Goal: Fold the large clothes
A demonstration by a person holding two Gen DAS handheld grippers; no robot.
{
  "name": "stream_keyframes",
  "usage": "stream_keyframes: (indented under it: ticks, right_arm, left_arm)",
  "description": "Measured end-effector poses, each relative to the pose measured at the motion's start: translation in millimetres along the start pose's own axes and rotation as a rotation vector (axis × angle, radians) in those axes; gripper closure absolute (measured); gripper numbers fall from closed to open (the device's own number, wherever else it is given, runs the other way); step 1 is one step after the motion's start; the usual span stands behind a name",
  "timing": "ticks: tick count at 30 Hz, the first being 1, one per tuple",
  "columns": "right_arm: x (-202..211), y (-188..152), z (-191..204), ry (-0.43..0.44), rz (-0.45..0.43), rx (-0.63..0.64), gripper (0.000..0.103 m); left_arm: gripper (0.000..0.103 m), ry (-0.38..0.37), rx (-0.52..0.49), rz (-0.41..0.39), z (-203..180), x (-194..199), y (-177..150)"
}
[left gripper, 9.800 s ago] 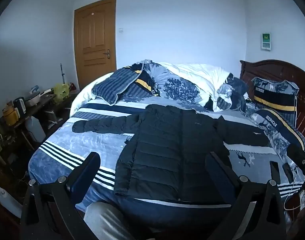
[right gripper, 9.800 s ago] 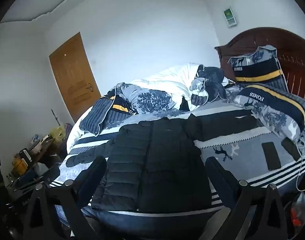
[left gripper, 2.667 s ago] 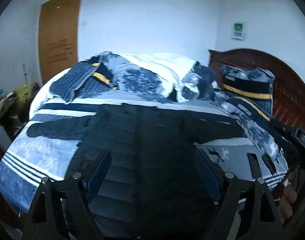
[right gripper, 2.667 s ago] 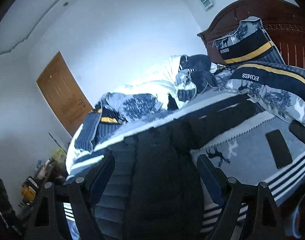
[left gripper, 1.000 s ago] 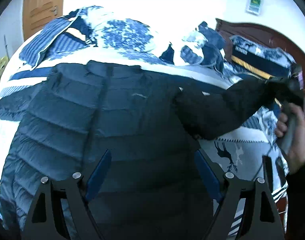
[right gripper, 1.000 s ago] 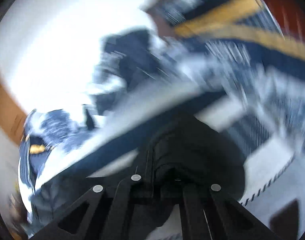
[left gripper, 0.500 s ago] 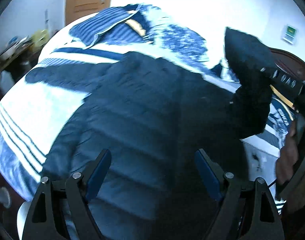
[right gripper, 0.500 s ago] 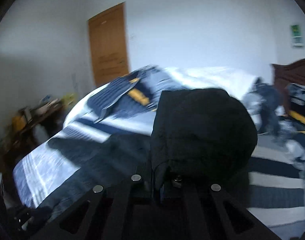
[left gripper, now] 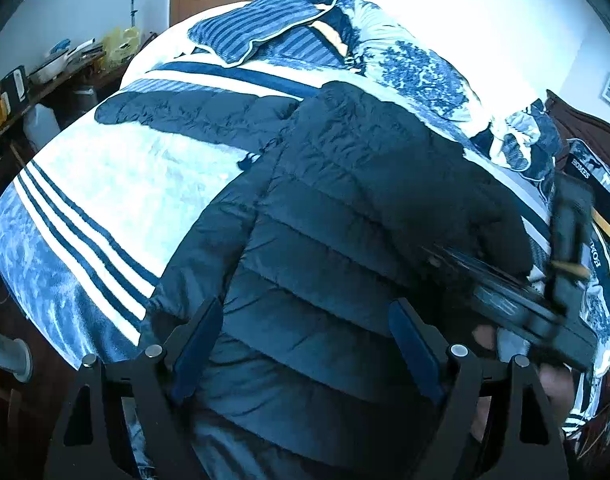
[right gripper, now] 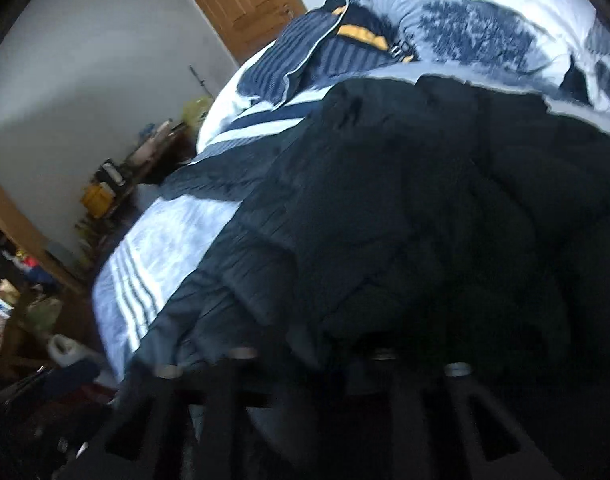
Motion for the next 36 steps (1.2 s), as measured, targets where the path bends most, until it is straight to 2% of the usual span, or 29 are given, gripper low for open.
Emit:
stream_keyframes:
  ticks: [1, 4, 7, 10, 12, 16, 20, 21, 22, 23, 25, 30, 31, 32, 33, 34, 35, 36]
  right_arm:
    - [13, -4, -5, -0.01, -0.023, -0.006, 0.017]
    - [47, -13, -21, 0.029, -0.032, -0.067, 0.017]
    - [102, -14, -59, 0.08, -0.12, -0.195, 0.017]
    - [131, -2, -109, 0.029, -0.179, -0.329, 0.017]
    - [145, 11, -157, -0.02, -0.24, -0.458, 0.017]
    - [151, 10, -241, -0.017, -0.319, -0.724, 0.02]
    - [145, -15, -278, 0.021, -0.345, -0.824, 0.029]
    - [136, -25, -285, 0.038, -0.319, -0.874, 0.037]
    - [126, -34, -290, 0.086, -0.302, -0.936, 0.049]
    - [122, -38, -295, 0.139, -0.305, -0.974, 0.052]
    - [113, -39, -296, 0.177, -0.306, -0.989, 0.054]
    - [94, -38, -294, 0.21, -0.288, -0.977, 0.06]
    - [90, -38, -294, 0.2, -0.283, -0.971, 0.066]
    - [85, -38, -295, 0.181, -0.275, -0.966, 0.069]
    - [82, -39, -295, 0.159, -0.266, -0.954, 0.074]
    - [81, -39, -299, 0.15, -0.263, -0.952, 0.078]
    - [80, -39, -298, 0.143, -0.262, -0.952, 0.079]
    - [80, -39, -300, 0.148, -0.262, -0.949, 0.079]
  left_arm:
    - [0.018, -0.002, -0.011, -0.003, -6, 1, -1]
    - [0.018, -0.013, -0.047, 0.007, -23, 1, -7]
    - [0.018, -0.026, -0.089, 0.029, -47, -7, -16]
    - [0.018, -0.036, -0.129, 0.046, -76, -22, -22]
    - [0.018, -0.044, -0.137, 0.067, -93, -37, -20]
    - [0.018, 0.082, -0.18, 0.025, -111, -67, -2]
    - [0.018, 0.177, -0.322, 0.015, -133, -104, 10]
    - [0.018, 0.183, -0.347, 0.019, -138, -114, 11]
    - [0.018, 0.19, -0.356, 0.02, -140, -120, 12]
    - [0.018, 0.207, -0.362, 0.014, -141, -125, 15]
    - [0.018, 0.228, -0.345, -0.001, -137, -128, 23]
    - [0.018, 0.284, -0.212, -0.058, -99, -121, 42]
    - [0.02, 0.303, -0.205, -0.066, -93, -121, 44]
    - [0.03, 0.315, -0.195, -0.067, -86, -121, 46]
    - [0.046, 0.314, -0.175, -0.056, -80, -123, 47]
    - [0.054, 0.289, -0.142, -0.035, -74, -124, 45]
    - [0.066, 0.25, -0.105, -0.015, -69, -126, 42]
    - [0.074, 0.229, -0.082, 0.0, -66, -127, 39]
Point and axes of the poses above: each gripper's, at about its wrist camera, not at the fingertips, and x roughly against the way its jaws point, z to its left, y to its top, the point moved 7 cm from there along -x, roughly the way its jaws point, and after that the axes turned 4 degrees about -z, right-handed, at the moved point
